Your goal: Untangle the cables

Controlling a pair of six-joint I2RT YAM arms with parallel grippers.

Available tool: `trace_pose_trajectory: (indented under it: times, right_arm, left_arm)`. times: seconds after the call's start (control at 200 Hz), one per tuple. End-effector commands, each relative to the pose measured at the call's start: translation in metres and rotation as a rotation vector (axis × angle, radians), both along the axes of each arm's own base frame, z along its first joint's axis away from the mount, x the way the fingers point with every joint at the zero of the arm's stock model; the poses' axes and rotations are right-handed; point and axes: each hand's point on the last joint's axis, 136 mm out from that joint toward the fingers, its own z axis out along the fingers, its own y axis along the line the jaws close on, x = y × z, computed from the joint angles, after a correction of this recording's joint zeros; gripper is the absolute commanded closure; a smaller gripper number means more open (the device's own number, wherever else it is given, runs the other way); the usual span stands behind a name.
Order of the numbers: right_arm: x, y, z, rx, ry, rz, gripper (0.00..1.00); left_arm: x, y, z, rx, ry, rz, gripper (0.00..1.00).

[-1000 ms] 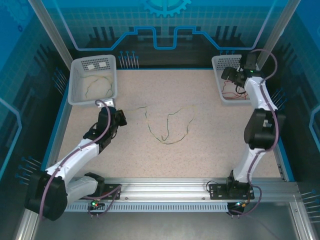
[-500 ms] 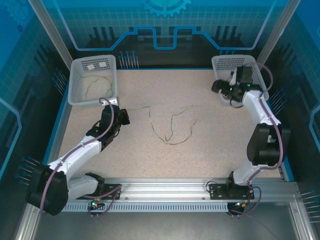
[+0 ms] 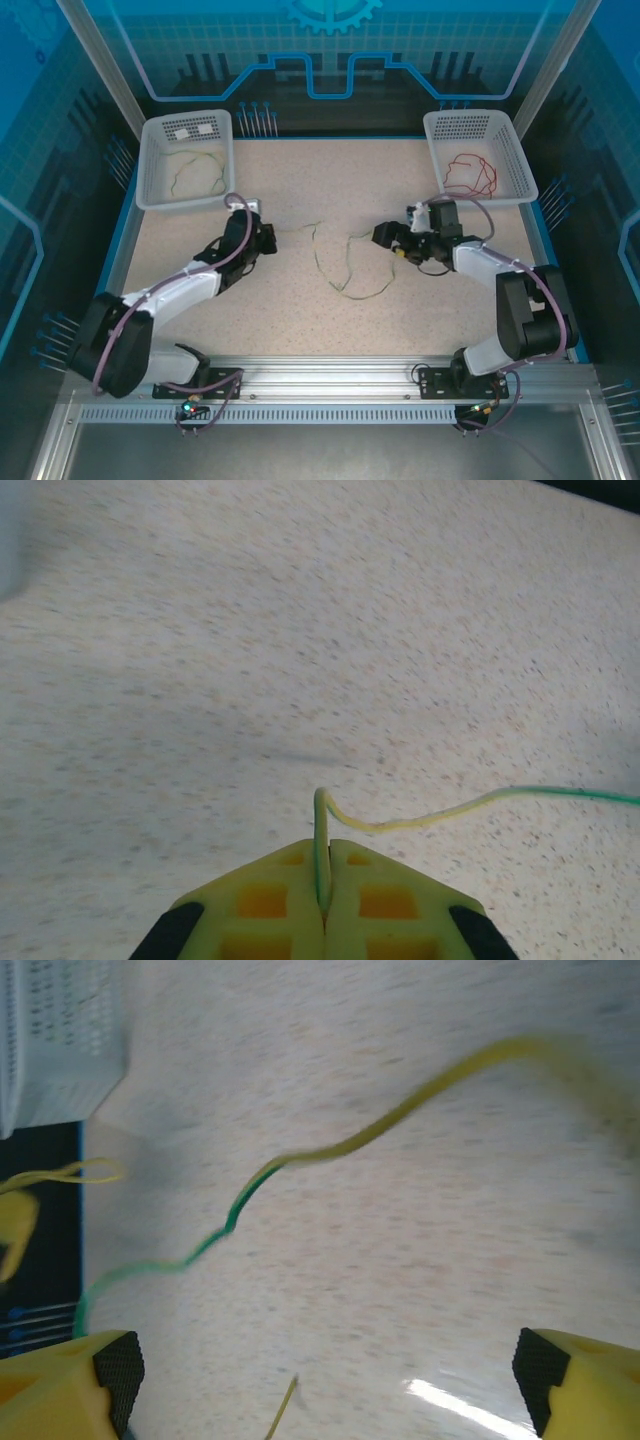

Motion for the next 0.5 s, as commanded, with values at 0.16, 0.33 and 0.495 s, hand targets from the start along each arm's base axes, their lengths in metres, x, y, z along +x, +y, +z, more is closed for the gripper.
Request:
trace_pose_trajectory:
  times: [0.16, 0.33, 0.495]
  right_arm:
    - [0.013, 0.086, 0.028, 0.154, -0.018, 0.047, 0.04]
    - [0.016, 0.12, 0.037, 0.199, -0.013, 0.116, 0.1]
    - [0.013, 0.125, 0.023, 0.171, 0.061, 0.128, 0.32]
  left_arm:
    - [0.016, -0.103, -0.011, -0.066, 0.016, -0.199, 1.0]
    - [0.021, -0.119, -0.015, -0.069, 0.023, -0.211, 1.0]
    - [0.024, -0.112, -0.017, -0.054, 0.015, -0.175, 1.0]
